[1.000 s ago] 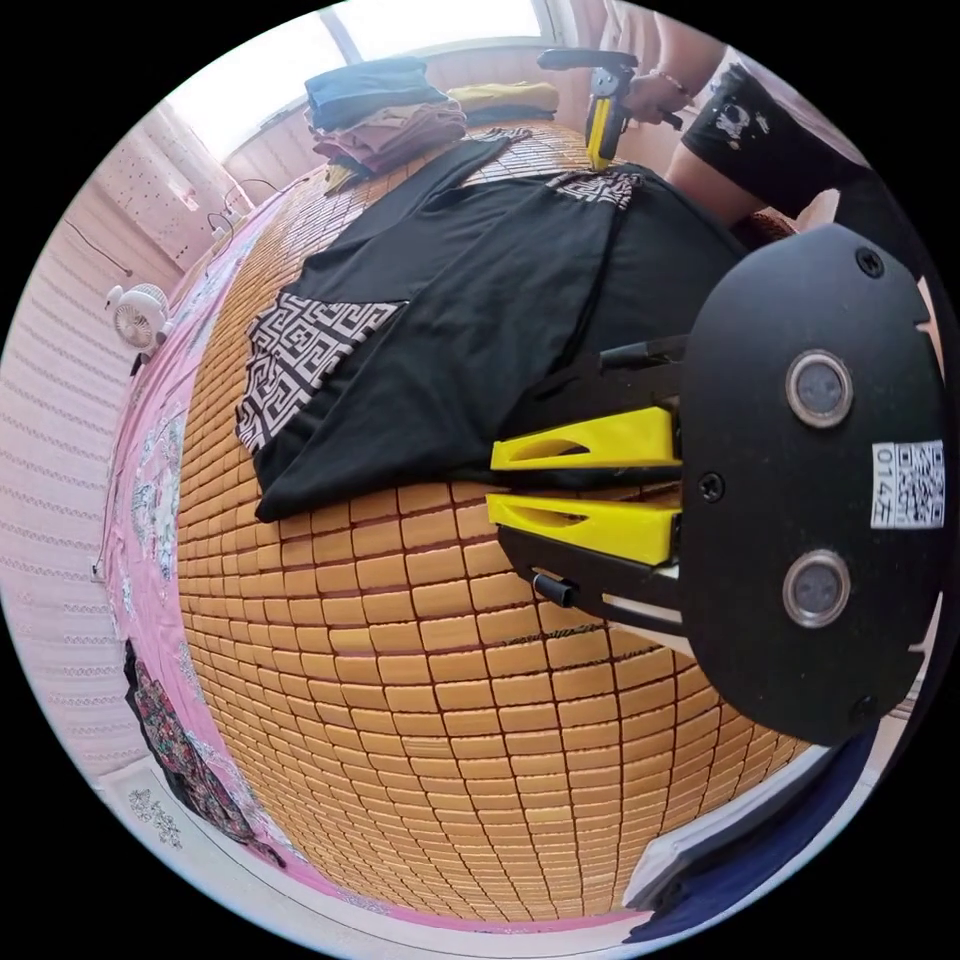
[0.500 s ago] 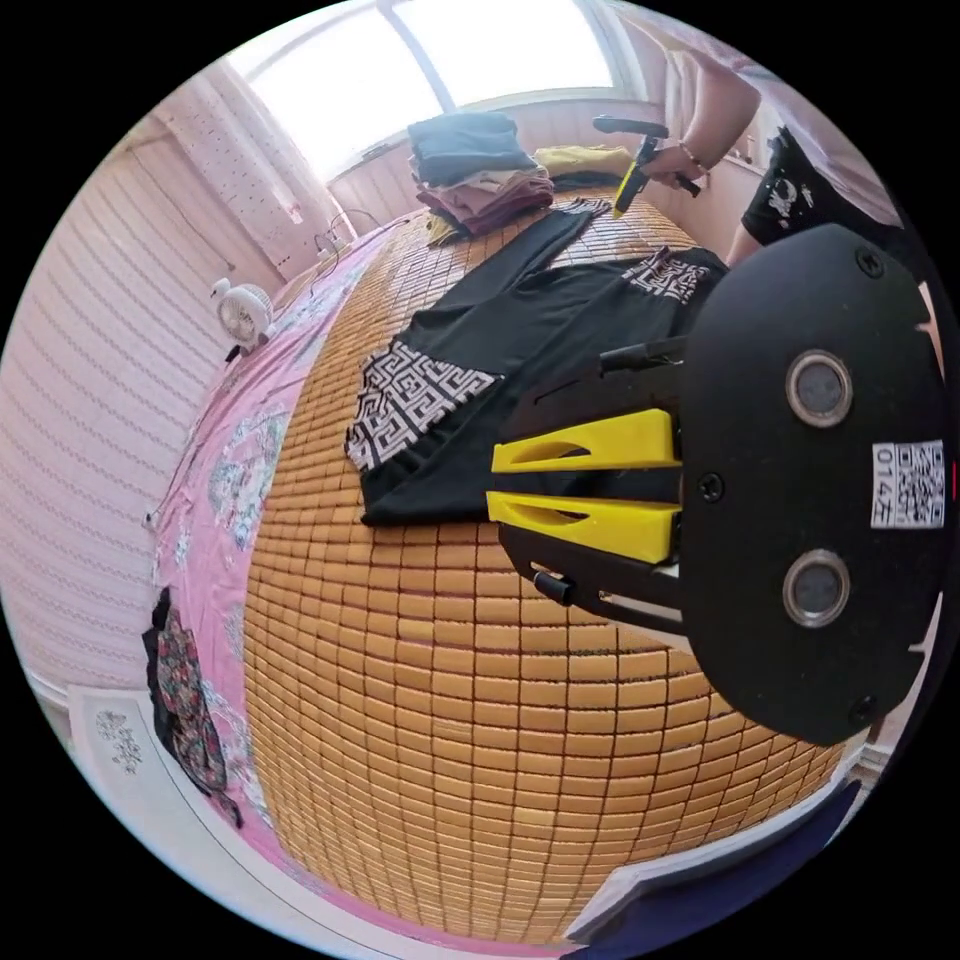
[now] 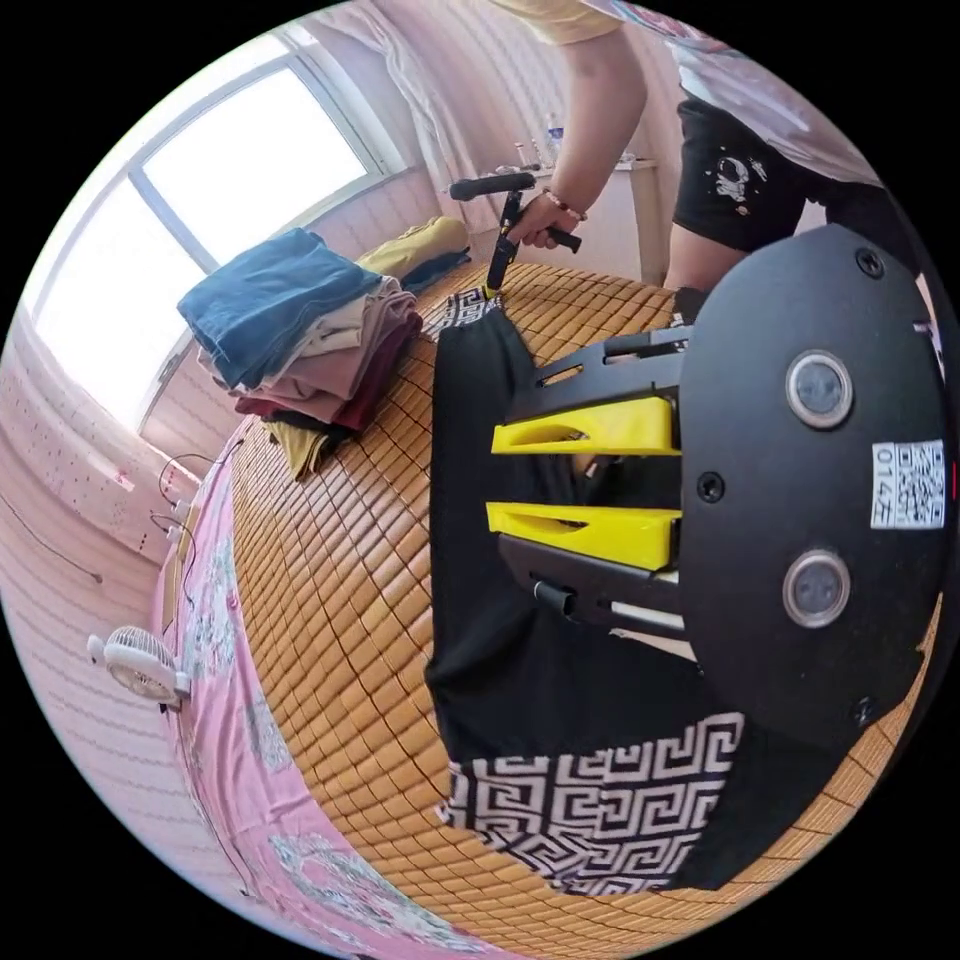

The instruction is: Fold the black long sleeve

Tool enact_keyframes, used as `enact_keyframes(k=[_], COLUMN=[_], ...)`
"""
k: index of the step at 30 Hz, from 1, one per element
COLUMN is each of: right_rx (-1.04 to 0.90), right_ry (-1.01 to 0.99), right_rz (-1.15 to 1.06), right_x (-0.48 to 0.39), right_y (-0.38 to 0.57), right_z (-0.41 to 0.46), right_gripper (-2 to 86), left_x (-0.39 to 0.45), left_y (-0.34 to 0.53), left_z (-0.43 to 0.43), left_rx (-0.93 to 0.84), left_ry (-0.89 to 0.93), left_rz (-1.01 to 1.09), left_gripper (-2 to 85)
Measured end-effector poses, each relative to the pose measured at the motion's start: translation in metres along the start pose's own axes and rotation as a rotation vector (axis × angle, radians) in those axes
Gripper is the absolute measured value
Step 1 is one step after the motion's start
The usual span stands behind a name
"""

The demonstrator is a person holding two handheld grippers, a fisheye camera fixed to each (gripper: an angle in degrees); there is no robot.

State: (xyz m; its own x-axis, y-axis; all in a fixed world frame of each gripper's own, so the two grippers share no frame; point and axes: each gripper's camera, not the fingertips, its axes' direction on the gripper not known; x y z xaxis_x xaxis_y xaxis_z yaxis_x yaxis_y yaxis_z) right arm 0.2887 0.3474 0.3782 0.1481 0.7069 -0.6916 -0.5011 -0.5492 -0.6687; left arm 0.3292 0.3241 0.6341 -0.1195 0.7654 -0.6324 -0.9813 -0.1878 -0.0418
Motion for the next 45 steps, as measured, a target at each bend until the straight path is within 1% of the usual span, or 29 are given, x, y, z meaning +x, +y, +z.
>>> enact_keyframes(k=[3, 6, 8, 10, 11, 13, 15, 16, 17, 18, 20, 21, 22, 23, 24, 25, 26, 27, 28, 29, 30, 31, 32, 34, 37, 38, 41, 45], right_rx=[-0.016, -0.014, -0.001, -0.010, -0.024, -0.066, -0.038, -0.007, 0.009, 0.034, 0.061, 0.059, 0.044, 0.030, -0.016, -0.101, -0.156, -0.280, -0.392, -0.438, -0.523, -0.619, -0.669, -0.805, -0.818, -0.822, -0.805, -0.686], right_ry=[-0.129, -0.251, -0.314, -0.458, -0.507, -0.745, -0.897, -0.970, -1.001, -1.057, -1.141, -1.212, -1.293, -1.330, -1.390, -1.425, -1.431, -1.422, -1.379, -1.338, -1.223, -1.125, -1.073, -0.868, -0.722, -0.707, -0.646, -0.598], right_rz=[0.036, 0.049, 0.012, -0.054, -0.062, -0.062, -0.076, -0.111, -0.135, -0.198, -0.325, -0.424, -0.536, -0.596, -0.728, -0.866, -0.936, -1.077, -1.211, -1.267, -1.357, -1.444, -1.486, -1.621, -1.724, -1.728, -1.693, -1.625], right_x=[0.028, 0.049, 0.054, 0.056, 0.056, 0.058, 0.056, 0.050, 0.046, 0.036, 0.013, -0.005, -0.028, -0.040, -0.068, -0.098, -0.114, -0.146, -0.175, -0.188, -0.211, -0.228, -0.235, -0.250, -0.257, -0.258, -0.268, -0.291], right_y=[0.001, 0.006, 0.009, 0.012, 0.011, 0.008, 0.004, 0.001, -0.001, -0.004, -0.008, -0.007, -0.004, 0.000, 0.010, 0.026, 0.037, 0.062, 0.093, 0.111, 0.146, 0.181, 0.198, 0.252, 0.284, 0.287, 0.284, 0.270], right_z=[-0.001, -0.004, -0.009, -0.015, -0.015, -0.017, -0.023, -0.030, -0.034, -0.044, -0.062, -0.074, -0.086, -0.092, -0.103, -0.110, -0.113, -0.113, -0.109, -0.105, -0.092, -0.075, -0.065, -0.036, -0.025, -0.024, -0.018, -0.015], right_gripper=[3.1, 2.4, 2.1, 1.9, 1.9, 1.7, 1.6, 1.6, 1.6, 1.6, 1.7, 1.7, 1.8, 1.9, 2.1, 2.4, 2.5, 2.9, 3.7, 4.0, 6.5, 8.5, 9.2, 10.5, 10.6, 10.5, 9.8, 8.9], left_x=[0.018, 0.033, 0.039, 0.041, 0.044, 0.044, 0.039, 0.033, 0.028, 0.025, 0.017, 0.014, 0.008, 0.002, -0.002, -0.010, -0.020, -0.025, -0.037, -0.048, -0.053, -0.062, -0.070, -0.077, -0.075, -0.072, -0.067, -0.065], left_y=[-0.038, -0.066, -0.078, -0.080, -0.078, -0.076, -0.074, -0.073, -0.071, -0.069, -0.056, -0.051, -0.037, -0.019, -0.009, 0.014, 0.041, 0.056, 0.088, 0.122, 0.139, 0.172, 0.202, 0.238, 0.275, 0.283, 0.294, 0.299], left_z=[0.028, 0.058, 0.079, 0.095, 0.092, 0.091, 0.088, 0.084, 0.077, 0.072, 0.036, 0.023, -0.004, -0.034, -0.048, -0.076, -0.101, -0.112, -0.131, -0.146, -0.152, -0.162, -0.170, -0.181, -0.193, -0.195, -0.194, -0.182], left_rx=[-0.032, -0.108, -0.184, -0.263, -0.219, -0.206, -0.193, -0.185, -0.172, -0.156, -0.025, 0.018, 0.109, 0.199, 0.236, 0.295, 0.335, 0.348, 0.361, 0.353, 0.337, 0.284, 0.223, 0.147, 0.077, 0.056, 0.021, -0.019], left_ry=[-0.019, -0.075, -0.134, -0.164, -0.215, -0.242, -0.206, -0.188, -0.174, -0.166, -0.126, -0.111, -0.089, -0.080, -0.081, -0.098, -0.134, -0.153, -0.188, -0.225, -0.250, -0.294, -0.327, -0.341, -0.340, -0.325, -0.288, -0.278], left_rz=[0.089, 0.165, 0.197, 0.198, 0.216, 0.215, 0.197, 0.155, 0.127, 0.117, 0.067, 0.051, 0.018, -0.018, -0.040, -0.101, -0.186, -0.234, -0.330, -0.414, -0.457, -0.539, -0.610, -0.695, -0.735, -0.737, -0.737, -0.724], left_gripper=[9.2, 9.3, 9.0, 8.1, 6.1, 4.2, 1.4, 0.0, -0.5, -0.6, -0.8, -0.8, -0.8, -0.6, -0.5, -0.2, 0.4, 1.6, 4.1, 6.3, 7.4, 8.0, 8.4, 8.6, 8.6, 8.6, 8.8, 9.0])
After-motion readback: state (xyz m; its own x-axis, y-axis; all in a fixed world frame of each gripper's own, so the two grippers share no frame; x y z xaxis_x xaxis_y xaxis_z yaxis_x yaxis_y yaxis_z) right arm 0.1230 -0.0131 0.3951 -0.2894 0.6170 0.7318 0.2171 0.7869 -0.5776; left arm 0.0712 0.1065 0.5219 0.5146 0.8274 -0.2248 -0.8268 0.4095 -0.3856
